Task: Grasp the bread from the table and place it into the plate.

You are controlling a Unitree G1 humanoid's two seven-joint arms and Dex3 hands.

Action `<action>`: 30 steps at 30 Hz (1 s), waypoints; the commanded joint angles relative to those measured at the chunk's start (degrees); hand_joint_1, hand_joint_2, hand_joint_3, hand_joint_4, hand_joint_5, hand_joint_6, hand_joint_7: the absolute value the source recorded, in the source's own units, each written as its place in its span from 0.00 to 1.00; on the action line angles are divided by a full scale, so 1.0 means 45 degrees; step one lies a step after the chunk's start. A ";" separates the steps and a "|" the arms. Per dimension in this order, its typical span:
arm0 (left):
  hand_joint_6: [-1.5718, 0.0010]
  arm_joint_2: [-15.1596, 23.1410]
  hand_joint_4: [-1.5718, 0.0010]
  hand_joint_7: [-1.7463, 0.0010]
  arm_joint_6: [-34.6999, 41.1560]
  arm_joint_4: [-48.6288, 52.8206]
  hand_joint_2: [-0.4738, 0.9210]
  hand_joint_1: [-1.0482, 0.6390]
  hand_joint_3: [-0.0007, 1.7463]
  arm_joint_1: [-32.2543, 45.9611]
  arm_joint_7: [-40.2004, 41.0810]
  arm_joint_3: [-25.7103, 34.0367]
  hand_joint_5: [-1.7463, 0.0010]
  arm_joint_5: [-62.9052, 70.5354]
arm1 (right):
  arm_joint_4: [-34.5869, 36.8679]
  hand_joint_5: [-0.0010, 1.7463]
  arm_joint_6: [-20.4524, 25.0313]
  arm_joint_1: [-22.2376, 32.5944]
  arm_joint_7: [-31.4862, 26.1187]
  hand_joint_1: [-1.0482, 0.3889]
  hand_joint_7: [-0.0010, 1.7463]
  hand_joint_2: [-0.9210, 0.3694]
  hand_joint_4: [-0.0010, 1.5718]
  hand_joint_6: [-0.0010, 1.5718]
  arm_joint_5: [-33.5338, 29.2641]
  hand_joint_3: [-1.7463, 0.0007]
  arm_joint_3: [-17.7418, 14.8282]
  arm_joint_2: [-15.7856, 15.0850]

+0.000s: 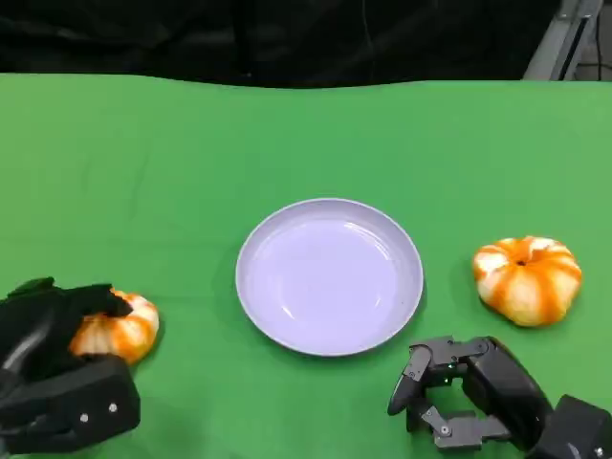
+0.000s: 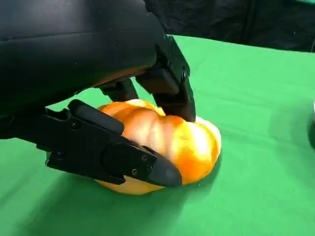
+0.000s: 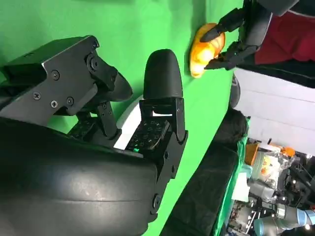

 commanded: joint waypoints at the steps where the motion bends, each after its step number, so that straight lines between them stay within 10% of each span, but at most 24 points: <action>1: 0.77 -0.0004 0.70 0.01 -0.0013 0.0322 0.99 0.52 0.00 0.0273 0.0033 0.0282 0.00 -0.0348 | -0.0042 0.79 0.0061 -0.0054 -0.0070 0.82 0.60 0.28 0.63 0.62 0.0038 0.38 -0.0049 -0.0150; 30: 0.73 0.0121 0.67 0.06 -0.0488 -0.2321 0.97 0.54 0.00 0.1244 -0.0240 0.1223 0.00 -0.1084 | 0.0009 0.79 0.0113 -0.0113 -0.0002 0.83 0.60 0.29 0.64 0.62 0.0121 0.37 -0.0048 -0.0058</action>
